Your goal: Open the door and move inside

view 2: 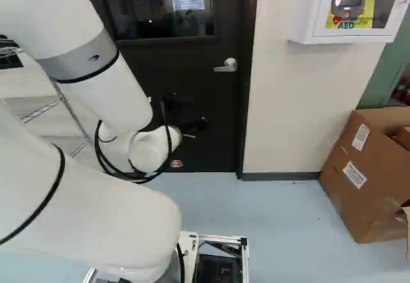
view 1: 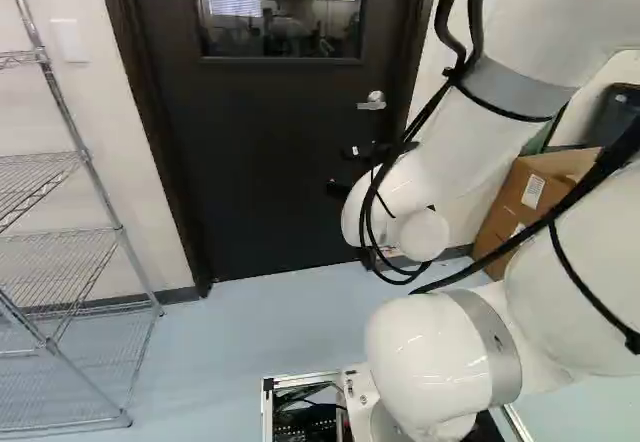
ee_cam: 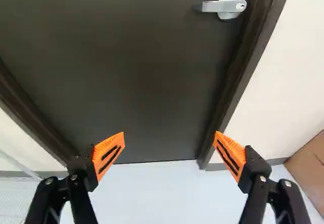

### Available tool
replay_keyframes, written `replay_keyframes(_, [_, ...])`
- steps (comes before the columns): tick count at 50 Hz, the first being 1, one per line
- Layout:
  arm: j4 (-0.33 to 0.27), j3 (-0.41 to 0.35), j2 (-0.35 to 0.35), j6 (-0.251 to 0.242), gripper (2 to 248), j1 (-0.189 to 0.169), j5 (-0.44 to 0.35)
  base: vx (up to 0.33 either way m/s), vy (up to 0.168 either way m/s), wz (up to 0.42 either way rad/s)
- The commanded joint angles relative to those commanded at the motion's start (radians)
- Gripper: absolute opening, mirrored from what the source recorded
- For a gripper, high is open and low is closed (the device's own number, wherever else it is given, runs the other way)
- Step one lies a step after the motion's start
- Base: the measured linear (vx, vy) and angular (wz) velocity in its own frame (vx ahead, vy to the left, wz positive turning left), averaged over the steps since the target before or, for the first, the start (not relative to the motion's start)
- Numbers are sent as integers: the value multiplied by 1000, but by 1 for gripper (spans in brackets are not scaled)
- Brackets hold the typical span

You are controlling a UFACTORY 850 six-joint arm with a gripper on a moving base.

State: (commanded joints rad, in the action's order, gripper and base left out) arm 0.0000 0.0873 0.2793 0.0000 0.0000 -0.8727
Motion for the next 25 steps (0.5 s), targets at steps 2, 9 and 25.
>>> replay_keyframes(2, [0, 0, 0, 0, 247, 0, 0, 164, 21, -300])
replay_keyframes(9, [0, 0, 0, 0, 247, 0, 0, 158, 20, -297])
replay_keyframes(25, [0, 0, 0, 0, 247, 0, 0, 158, 40, -265])
